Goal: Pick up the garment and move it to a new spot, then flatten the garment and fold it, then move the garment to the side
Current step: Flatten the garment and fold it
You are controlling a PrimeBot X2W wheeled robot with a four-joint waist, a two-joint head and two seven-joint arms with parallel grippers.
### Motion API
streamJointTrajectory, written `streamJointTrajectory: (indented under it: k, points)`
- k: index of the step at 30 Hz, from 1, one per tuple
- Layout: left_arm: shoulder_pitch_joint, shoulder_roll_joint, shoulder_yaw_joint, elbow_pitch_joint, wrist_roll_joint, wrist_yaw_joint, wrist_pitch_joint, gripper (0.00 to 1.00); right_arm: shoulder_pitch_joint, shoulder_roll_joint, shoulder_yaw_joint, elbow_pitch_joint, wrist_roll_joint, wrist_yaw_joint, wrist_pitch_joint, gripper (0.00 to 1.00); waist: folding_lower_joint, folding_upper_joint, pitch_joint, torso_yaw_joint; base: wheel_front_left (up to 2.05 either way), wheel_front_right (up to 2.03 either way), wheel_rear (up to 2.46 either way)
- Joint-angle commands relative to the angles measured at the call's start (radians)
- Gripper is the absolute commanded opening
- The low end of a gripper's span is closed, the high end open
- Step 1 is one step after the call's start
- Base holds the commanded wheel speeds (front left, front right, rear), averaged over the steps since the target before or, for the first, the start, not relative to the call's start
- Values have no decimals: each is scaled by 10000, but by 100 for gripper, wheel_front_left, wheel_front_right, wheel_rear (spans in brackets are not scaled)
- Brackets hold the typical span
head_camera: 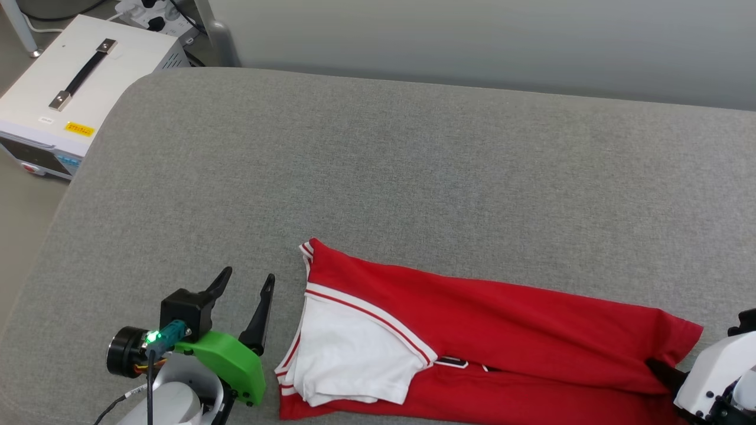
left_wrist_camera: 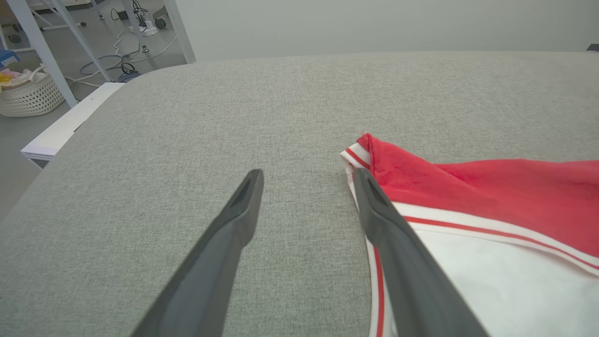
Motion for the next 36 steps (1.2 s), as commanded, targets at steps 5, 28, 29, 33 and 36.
streamJointTrajectory:
  k: [5,28,29,33,36]
  points:
    - [-5,-87,111,31,123,-6,-91,100,113,-448,-199,292,-120,-9,-595,0,0,-1,-68,-37,0,0,0]
    - [479,-614,453,241,253,-181,-118,100,1099,-137,-48,-2888,291,-9,378,0,0,-1,-886,79,0,0,0]
    - [486,-643,483,241,272,-192,-118,100,1189,-65,15,-3139,321,-9,538,0,0,-1,-904,117,0,0,0]
    - [577,-746,644,262,345,-249,-119,100,1508,342,336,-4115,319,-9,1131,0,0,-1,-965,308,0,0,0]
    - [645,-812,744,286,414,-295,-119,100,1615,744,600,-4655,409,-9,1438,0,0,-1,-984,497,0,0,0]
